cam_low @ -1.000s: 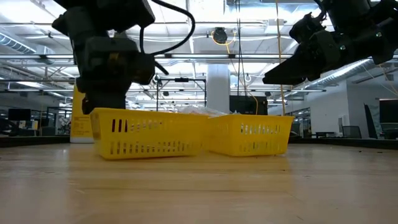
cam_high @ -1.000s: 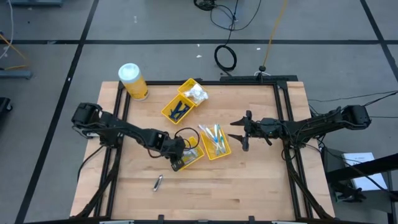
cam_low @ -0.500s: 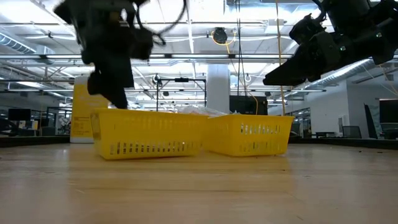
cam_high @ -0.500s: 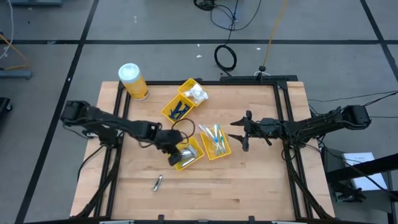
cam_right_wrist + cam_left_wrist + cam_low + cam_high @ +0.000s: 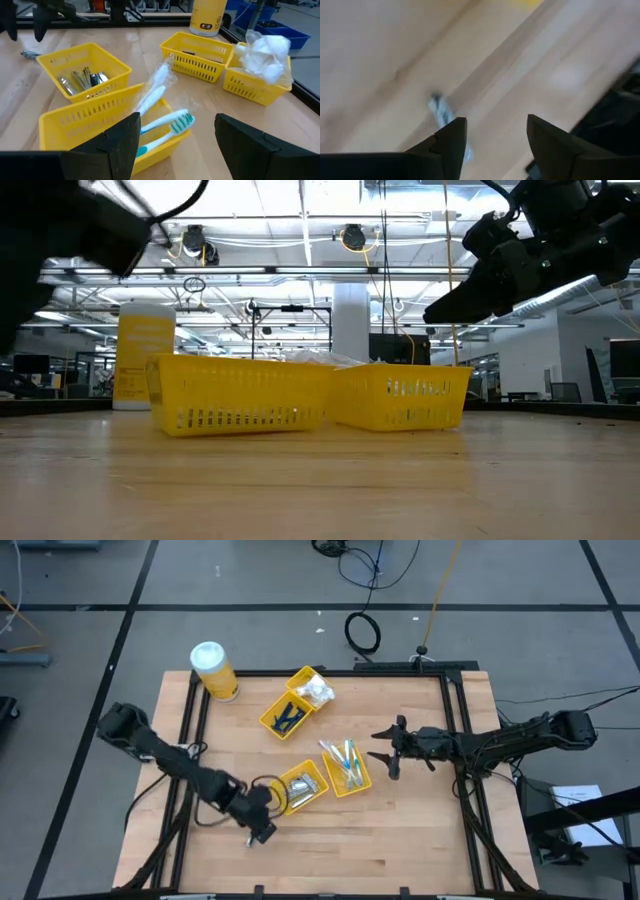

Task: Pick & Place Travel size toiletries
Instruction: Put the silver nail cutter into the bottom left yellow basket

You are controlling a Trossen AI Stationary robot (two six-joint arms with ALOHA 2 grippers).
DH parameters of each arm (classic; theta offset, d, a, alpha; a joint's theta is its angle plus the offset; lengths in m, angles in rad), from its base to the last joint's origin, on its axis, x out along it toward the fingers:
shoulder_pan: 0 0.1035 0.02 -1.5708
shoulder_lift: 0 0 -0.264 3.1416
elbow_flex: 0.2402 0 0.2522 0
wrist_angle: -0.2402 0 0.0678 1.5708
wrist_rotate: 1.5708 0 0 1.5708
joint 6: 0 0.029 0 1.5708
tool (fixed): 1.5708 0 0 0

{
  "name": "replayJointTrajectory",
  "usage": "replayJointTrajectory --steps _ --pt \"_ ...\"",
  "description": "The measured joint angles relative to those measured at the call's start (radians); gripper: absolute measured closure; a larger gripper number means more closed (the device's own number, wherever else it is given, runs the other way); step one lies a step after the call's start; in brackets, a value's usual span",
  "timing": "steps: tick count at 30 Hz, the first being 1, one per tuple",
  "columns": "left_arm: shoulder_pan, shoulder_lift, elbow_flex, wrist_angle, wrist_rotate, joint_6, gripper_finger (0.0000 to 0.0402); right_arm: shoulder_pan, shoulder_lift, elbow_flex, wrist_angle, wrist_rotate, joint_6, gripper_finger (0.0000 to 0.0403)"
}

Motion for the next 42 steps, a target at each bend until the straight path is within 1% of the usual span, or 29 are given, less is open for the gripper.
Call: replayJointTrajectory --steps 5,8,12,17,22,29,32,37,38,40,42 --pt "-0.030 0.074 0.000 -0.044 0.059 -0.180 0.0226 0.000 0.000 0.000 -0.003 -0.002 0.003 0.0161" --pt "-0.043 0.109 0.000 -0.031 0.083 -0.237 0.0236 0.001 0.000 0.000 -0.003 -0.003 0.015 0.0161" --pt "-0.050 0.163 0.000 0.004 0.111 -0.260 0.0240 0.001 0.000 0.000 -0.003 -0.003 0.018 0.0161" --pt "-0.049 0.233 0.005 0.019 0.196 -0.266 0.0241 0.001 0.000 0.000 -0.004 -0.003 0.018 0.0161" --pt "-0.048 0.273 0.006 0.023 0.205 -0.271 0.0241 0.001 0.000 0.000 -0.012 -0.003 0.016 0.0161" --pt "-0.045 0.280 0.006 0.019 0.193 -0.268 0.0247 0.001 0.000 0.000 -0.012 -0.003 0.016 0.0161" --pt "-0.046 0.281 0.006 0.010 0.186 -0.262 0.0276 0.001 0.000 0.000 -0.011 -0.003 0.015 0.0161" --pt "-0.045 0.279 0.005 0.001 0.178 -0.251 0.0368 0.001 0.000 0.000 -0.011 -0.003 0.015 0.0161" --pt "-0.042 0.279 0.005 0.000 0.175 -0.241 0.0379 0.001 0.000 0.000 -0.011 -0.003 0.015 0.0161" --pt "-0.036 0.279 0.005 0.001 0.169 -0.214 0.0380 0.001 0.000 0.000 -0.011 -0.003 0.015 0.0161" --pt "-0.026 0.272 0.004 0.004 0.175 -0.148 0.0374 0.001 0.000 0.000 -0.011 -0.003 0.015 0.0161"
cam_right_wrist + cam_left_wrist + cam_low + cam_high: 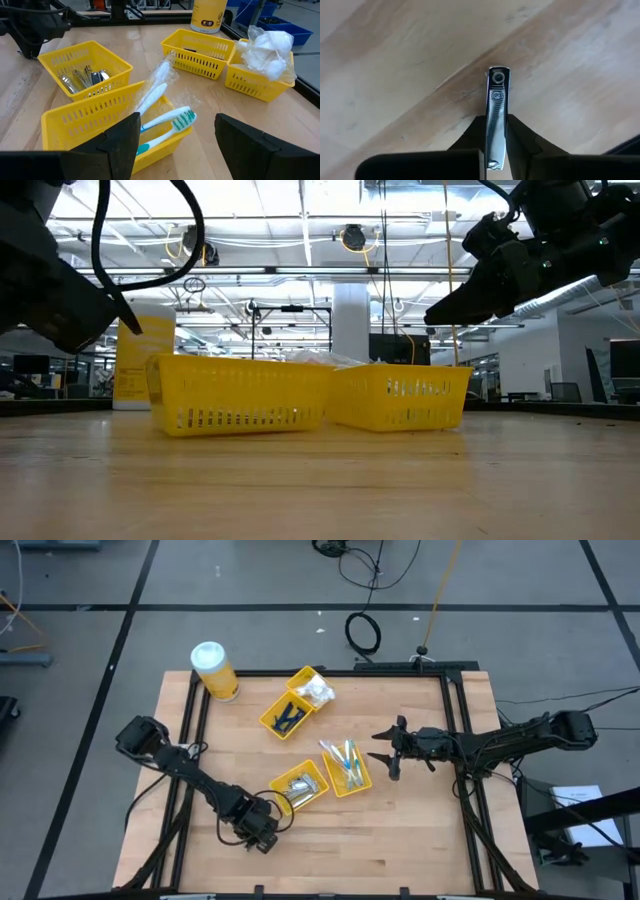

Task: Pick & Place Travel size toiletries
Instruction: Put the silver nail cutter into the bottom left yellow basket

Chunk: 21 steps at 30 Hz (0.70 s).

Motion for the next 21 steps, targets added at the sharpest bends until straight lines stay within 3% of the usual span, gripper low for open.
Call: replayJointTrajectory --steps 3,11,14,17,21 --pt "0.010 -0.040 0.006 -0.019 -0.073 0.082 0.0374 0.000 0.000 0.000 0.000 0.000 0.000 0.0161" --pt "0.029 -0.265 0.100 -0.113 -0.552 0.280 0.0379 0.000 0.000 0.000 0.001 0.000 0.011 0.0161" --pt "0.050 -0.323 0.141 -0.138 -0.661 0.365 0.0379 0.000 0.000 0.000 0.002 0.000 0.011 0.0161" --pt "0.093 -0.343 0.192 -0.130 -0.680 0.469 0.0379 0.000 0.000 0.000 0.001 0.000 0.011 0.0161" --pt "0.186 -0.288 0.244 -0.132 -0.568 0.638 0.0379 0.000 0.000 0.000 0.001 0.000 0.011 0.0161"
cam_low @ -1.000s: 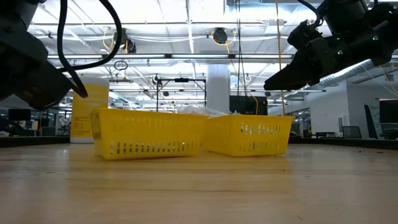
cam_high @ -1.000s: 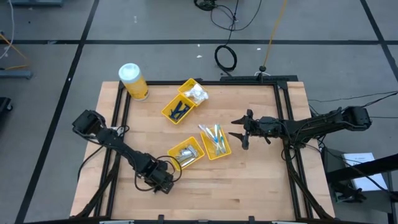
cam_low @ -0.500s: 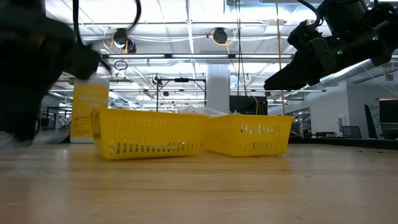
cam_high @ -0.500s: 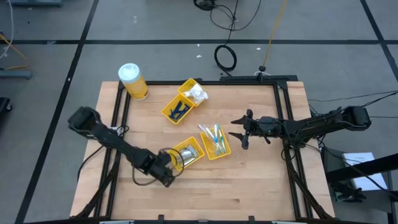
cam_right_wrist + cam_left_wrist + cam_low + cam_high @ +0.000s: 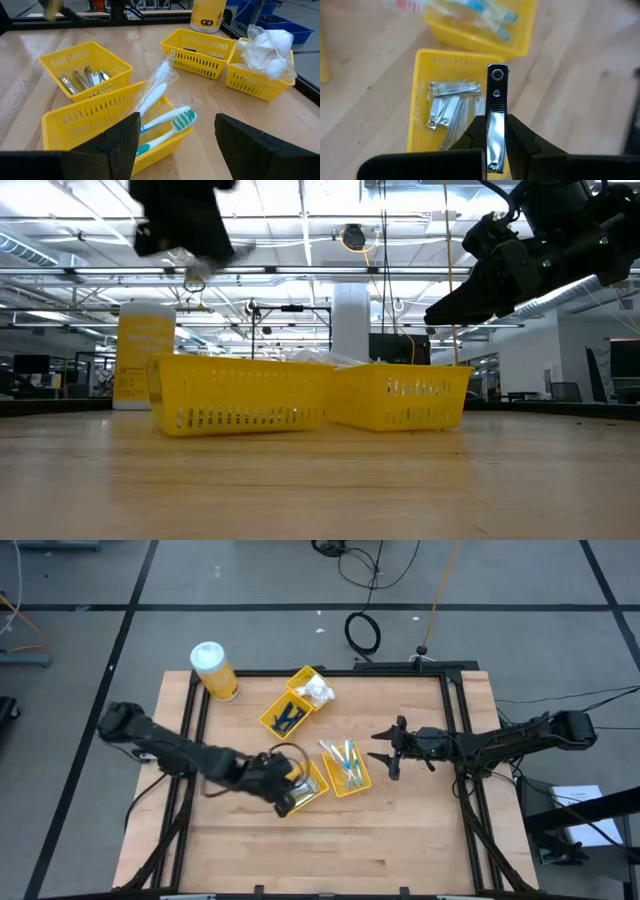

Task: Pick & Place Travel size toiletries
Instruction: Put the silver nail cutter into the bottom left yellow basket, then return to Home Position

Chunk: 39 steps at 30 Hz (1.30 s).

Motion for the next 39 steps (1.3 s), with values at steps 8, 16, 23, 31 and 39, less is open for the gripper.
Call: replayJointTrajectory --steps 8,16,23,31,39 --pt "0.184 0.192 0.037 -0.052 0.209 0.131 0.0379 0.000 0.000 0.000 -0.002 0.000 0.000 0.0161" --pt "0.256 0.300 0.037 -0.042 0.385 0.215 0.0339 0.000 0.000 0.000 -0.004 0.000 0.000 0.0161" --pt "0.260 0.291 0.037 0.055 0.461 0.275 0.0256 0.000 0.000 0.000 -0.004 0.000 -0.001 0.0161" --pt "0.287 0.171 0.039 0.084 0.421 0.285 0.0193 0.000 0.000 0.000 -0.007 0.000 -0.003 0.0161" --pt "0.166 -0.222 0.041 0.017 0.187 0.599 0.0179 0.003 -0.046 0.000 -0.009 -0.002 0.011 0.0161"
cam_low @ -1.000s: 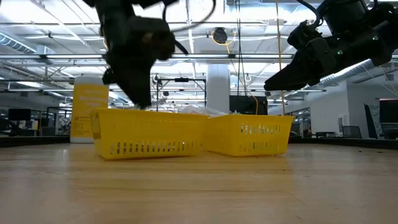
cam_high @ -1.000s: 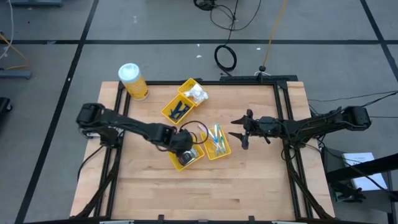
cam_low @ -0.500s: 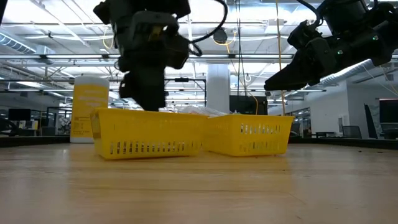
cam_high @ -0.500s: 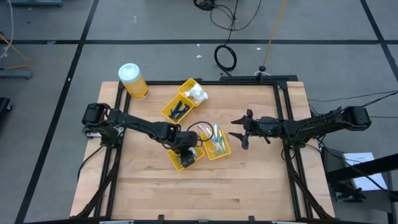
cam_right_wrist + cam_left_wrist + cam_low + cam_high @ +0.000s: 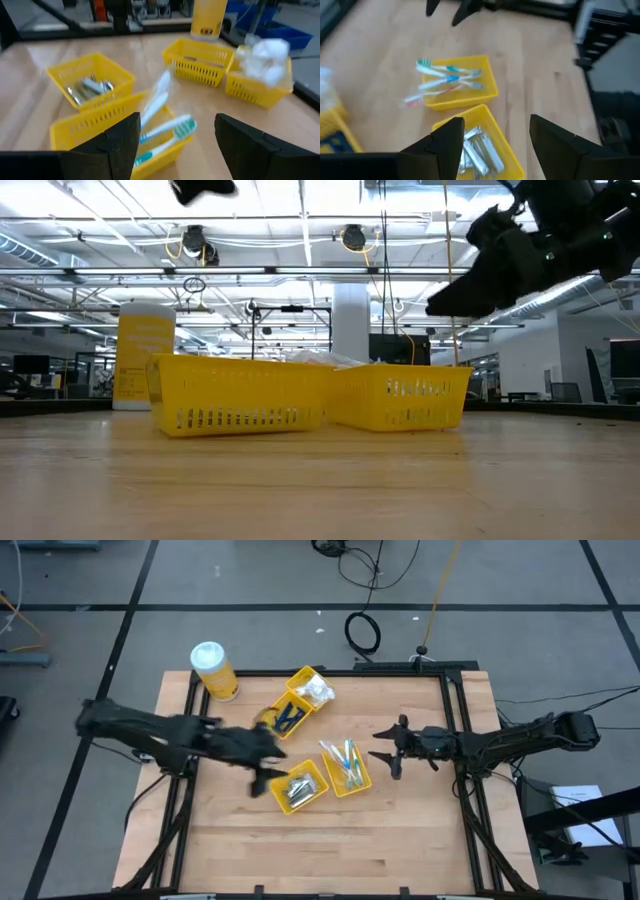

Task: Pick & Place Travel size toiletries
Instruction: Return to Home Position

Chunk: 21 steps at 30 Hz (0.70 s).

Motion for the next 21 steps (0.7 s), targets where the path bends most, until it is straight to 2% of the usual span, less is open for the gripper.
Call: replayJointTrajectory --steps 2,4,7,9,14,16,21 --pt "-0.028 -0.097 -0.010 -0.045 -0.031 0.019 0.0178 0.000 -0.043 0.000 0.002 -0.001 0.000 0.0161" --pt "-0.069 -0.197 -0.066 -0.039 -0.146 0.006 0.0177 0.000 -0.099 0.000 -0.011 -0.001 0.000 0.0161" --pt "-0.146 -0.360 -0.235 0.039 -0.357 0.027 0.0176 0.000 -0.205 0.000 -0.087 -0.029 -0.002 0.0161" --pt "-0.175 -0.465 -0.395 0.117 -0.419 0.050 0.0176 0.000 -0.286 0.000 -0.168 -0.075 -0.012 0.0161" --pt "-0.164 -0.689 -0.764 0.453 -0.401 0.069 0.0176 0.000 -0.464 0.000 -0.293 -0.169 0.016 0.0161" --pt "-0.146 -0.782 -0.852 0.537 -0.370 0.089 0.0176 0.000 -0.524 0.000 -0.337 -0.183 0.019 0.0161" --pt "-0.099 -0.987 -0.969 0.540 -0.302 0.115 0.0176 0.000 -0.643 0.000 -0.428 -0.179 0.020 0.0161"
